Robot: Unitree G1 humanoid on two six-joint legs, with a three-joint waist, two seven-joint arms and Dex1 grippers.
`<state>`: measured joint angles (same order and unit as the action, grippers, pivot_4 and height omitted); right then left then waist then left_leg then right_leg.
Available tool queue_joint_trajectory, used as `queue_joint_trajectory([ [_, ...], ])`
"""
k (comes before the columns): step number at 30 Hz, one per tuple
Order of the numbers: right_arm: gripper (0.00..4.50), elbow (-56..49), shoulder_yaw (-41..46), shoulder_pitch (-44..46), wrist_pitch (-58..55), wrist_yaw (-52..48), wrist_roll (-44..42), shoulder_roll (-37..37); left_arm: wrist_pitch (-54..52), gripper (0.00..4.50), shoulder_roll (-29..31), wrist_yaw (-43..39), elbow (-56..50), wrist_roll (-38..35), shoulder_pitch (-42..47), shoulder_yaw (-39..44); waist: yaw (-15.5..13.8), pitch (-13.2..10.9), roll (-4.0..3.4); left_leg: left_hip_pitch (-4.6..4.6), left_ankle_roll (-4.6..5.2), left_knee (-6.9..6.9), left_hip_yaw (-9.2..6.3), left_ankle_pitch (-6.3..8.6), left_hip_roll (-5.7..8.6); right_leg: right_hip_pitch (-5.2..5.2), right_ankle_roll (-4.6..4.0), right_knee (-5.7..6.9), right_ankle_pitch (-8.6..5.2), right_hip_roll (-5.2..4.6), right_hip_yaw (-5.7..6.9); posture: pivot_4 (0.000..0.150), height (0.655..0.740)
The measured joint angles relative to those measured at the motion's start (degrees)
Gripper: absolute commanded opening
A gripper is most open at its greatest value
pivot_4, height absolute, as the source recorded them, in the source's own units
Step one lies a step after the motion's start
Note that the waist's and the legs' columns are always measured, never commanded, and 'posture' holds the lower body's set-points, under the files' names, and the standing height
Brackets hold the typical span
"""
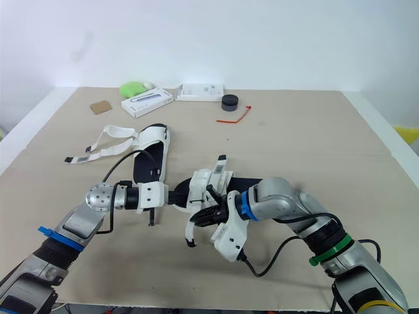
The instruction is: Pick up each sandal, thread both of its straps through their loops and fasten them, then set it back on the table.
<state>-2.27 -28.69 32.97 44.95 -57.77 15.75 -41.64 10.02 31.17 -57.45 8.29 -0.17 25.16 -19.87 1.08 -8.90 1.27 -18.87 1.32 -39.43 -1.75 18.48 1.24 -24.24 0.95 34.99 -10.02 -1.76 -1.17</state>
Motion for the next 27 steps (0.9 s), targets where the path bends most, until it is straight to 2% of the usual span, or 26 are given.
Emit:
queue_joint_trajectory([
  [5,0.06,-2.2,0.7,-1.6,-13.5,-2.0,-11.2,2.2,0.2,0.0,0.0,0.0,0.2,0.0,0.0,0.0,0.0,0.0,0.0,0.01,0.0,0.0,-0.04,0.0,-0.01,0.03,0.0,0.01,0.0,-0.03,0.01,0.15,0.74],
  [12,0.06,-13.0,5.6,-3.4,-50.3,-2.7,-31.0,3.6,0.5,0.0,-0.1,-0.3,0.3,0.0,0.2,0.0,-0.1,0.0,-0.02,-0.1,0.0,0.0,-0.23,0.0,-0.02,-0.04,-0.09,0.01,-0.05,-0.35,0.28,0.15,0.74],
  [21,0.06,-19.8,10.6,-4.4,-75.0,2.9,-40.8,6.2,1.0,0.0,-0.4,-0.4,0.8,0.0,0.5,0.0,-0.1,0.0,-0.03,-0.21,-0.01,0.0,-0.3,0.0,0.02,-0.09,0.05,-0.01,0.01,-0.38,0.43,0.15,0.74],
  [27,0.06,-19.6,13.2,-1.7,-85.7,7.2,-43.6,9.0,1.4,0.0,-0.5,-0.5,1.5,0.0,1.0,0.0,-0.1,0.0,-0.04,-0.24,-0.02,-0.01,-0.31,-0.01,0.04,-0.11,0.24,-0.02,0.11,-0.39,0.44,0.15,0.74],
])
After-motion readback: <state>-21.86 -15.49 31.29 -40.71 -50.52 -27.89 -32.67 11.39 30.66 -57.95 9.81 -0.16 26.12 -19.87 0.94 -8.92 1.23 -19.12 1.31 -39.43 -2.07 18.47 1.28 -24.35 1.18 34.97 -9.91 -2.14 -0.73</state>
